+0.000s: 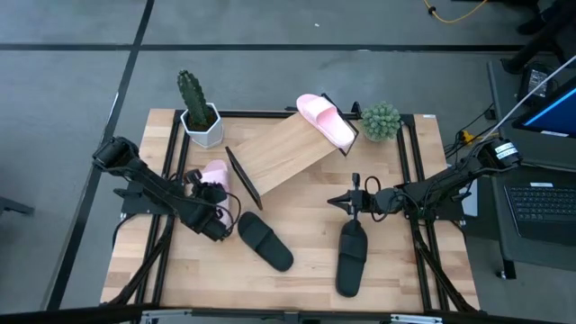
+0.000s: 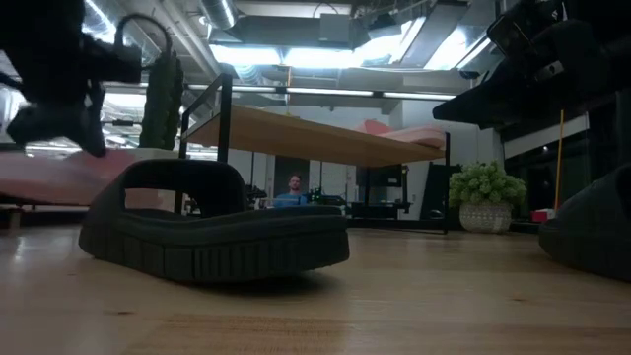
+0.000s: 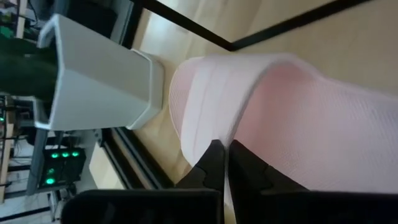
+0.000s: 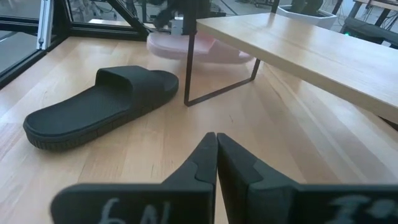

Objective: Pick and place slides into the shelf
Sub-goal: Put the pink slides on the shelf

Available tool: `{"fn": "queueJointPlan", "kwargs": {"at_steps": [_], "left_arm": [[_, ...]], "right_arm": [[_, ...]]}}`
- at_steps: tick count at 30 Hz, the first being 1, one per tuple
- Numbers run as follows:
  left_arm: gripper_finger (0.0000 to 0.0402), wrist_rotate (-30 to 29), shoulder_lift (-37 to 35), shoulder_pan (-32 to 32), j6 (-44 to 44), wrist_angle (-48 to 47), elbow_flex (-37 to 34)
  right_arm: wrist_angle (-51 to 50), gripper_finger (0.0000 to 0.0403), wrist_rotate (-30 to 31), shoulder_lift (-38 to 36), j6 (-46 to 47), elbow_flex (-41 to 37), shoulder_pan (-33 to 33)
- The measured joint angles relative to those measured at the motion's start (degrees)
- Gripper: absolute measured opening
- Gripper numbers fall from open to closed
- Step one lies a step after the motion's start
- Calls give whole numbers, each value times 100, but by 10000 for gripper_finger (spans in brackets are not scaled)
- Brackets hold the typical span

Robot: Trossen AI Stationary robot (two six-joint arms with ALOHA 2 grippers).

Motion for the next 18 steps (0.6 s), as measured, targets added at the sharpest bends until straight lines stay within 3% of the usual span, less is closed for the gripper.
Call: {"fn": "queueJointPlan", "kwargs": {"at_steps": [9, 18], "left_arm": [[0, 553, 0, -513, -896, -1078, 866], [0, 279, 2, -971, -1266, -1125, 1492]], "right_arm": [[0, 14, -1, 0, -22, 0, -1], [-2, 14, -2, 0, -22, 0, 0]]}}
